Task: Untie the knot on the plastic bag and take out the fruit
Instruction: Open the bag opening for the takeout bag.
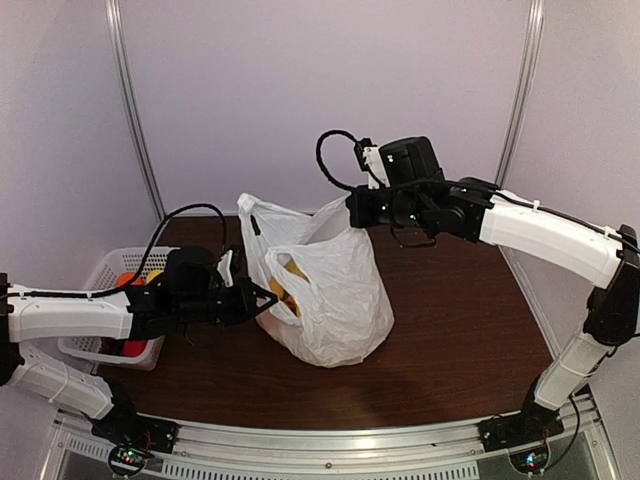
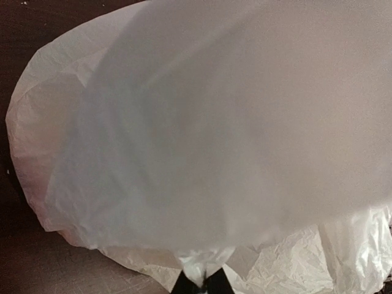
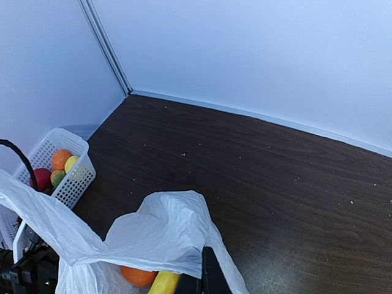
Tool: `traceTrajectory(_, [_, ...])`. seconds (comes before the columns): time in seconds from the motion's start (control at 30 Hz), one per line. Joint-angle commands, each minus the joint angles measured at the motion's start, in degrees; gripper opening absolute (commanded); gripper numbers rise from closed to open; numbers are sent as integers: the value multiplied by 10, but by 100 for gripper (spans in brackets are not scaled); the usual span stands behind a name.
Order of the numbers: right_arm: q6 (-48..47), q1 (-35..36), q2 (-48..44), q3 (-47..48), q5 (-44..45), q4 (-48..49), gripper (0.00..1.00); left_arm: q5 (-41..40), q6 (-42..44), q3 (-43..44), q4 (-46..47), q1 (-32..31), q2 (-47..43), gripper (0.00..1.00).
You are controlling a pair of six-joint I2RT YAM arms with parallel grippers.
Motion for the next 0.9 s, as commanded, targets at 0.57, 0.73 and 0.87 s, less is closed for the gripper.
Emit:
traceTrajectory(0.57, [-10,-132,10,160,5,-38,0,-31,121,50,-32,37,-34,0])
traceTrajectory(0.73, [-5,-132,30,127,-48,-4,0,-9,169,10,4,34,-21,0])
traceTrajectory(0.87, [1,-132,43,101,-105,28,0,-15,218,17,-19,19,-3,0])
